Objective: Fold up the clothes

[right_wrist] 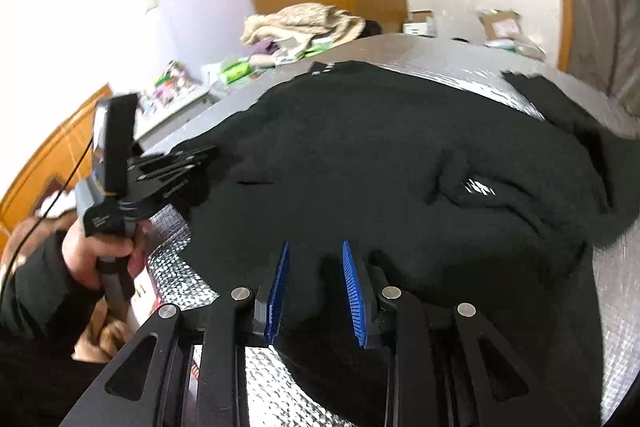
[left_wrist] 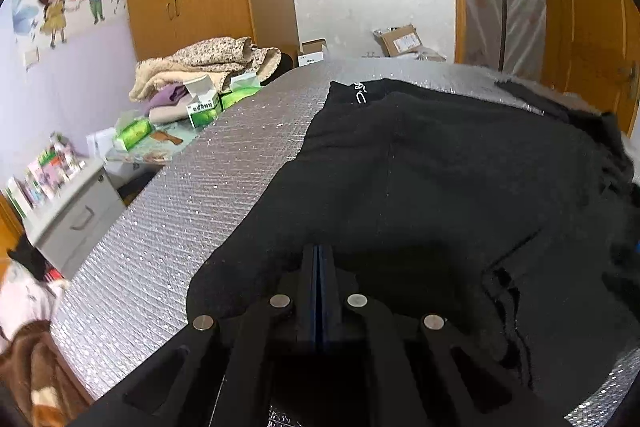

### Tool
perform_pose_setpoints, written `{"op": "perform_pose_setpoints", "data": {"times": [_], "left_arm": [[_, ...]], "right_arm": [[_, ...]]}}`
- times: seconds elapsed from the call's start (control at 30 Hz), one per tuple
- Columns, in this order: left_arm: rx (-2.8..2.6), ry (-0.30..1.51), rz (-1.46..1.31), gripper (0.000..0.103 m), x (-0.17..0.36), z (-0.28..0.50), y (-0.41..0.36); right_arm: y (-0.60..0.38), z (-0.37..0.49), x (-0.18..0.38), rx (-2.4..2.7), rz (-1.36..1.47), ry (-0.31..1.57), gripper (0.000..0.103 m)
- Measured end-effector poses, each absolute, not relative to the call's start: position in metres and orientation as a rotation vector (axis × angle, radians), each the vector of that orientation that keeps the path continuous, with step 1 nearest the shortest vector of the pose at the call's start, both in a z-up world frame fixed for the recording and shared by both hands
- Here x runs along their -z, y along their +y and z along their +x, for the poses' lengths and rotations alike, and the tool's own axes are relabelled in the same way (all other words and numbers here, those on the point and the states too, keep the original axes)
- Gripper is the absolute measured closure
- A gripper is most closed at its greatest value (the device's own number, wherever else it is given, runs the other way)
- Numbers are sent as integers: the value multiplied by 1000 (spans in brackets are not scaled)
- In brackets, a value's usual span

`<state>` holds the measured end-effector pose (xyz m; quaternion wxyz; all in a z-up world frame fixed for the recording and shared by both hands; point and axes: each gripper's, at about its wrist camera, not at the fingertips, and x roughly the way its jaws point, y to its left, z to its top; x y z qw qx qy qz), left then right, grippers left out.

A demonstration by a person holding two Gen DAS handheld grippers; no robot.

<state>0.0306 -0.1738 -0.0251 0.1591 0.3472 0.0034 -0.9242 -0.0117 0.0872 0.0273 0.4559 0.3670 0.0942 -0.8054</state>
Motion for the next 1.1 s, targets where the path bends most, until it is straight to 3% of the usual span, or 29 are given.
{"op": "perform_pose_setpoints", "data": {"times": [0.4,0.43,0.47,0.73,0.8,0.83,0.87,0.9,1.1], "left_arm": [[2654,52,984,101,25,34,-176],[2649,29,987,101,25,34,-174],[2643,6,989,101,25,33,-172],[2639,0,985,101,26,34,-173],[2637,-6,986,101,25,34,-173],[2636,-9,987,101,25,33,-173],[2639,-4,985,101,25,34,-173],[2642,2,983,101,25,35,-174],[2656,35,982,101,25,35,-177]], "right_arm": [[54,-14,3,1883,972,338,75],[54,-16,2,1881,975,326,82],[55,-18,1,1890,971,321,101],[81,-23,-14,1919,925,211,103],[83,-20,-19,1922,900,223,97],[79,-16,-20,1915,892,242,88],[76,-11,-20,1893,884,264,69],[71,-6,-18,1860,875,288,63],[55,4,-9,1832,902,390,60]]}}
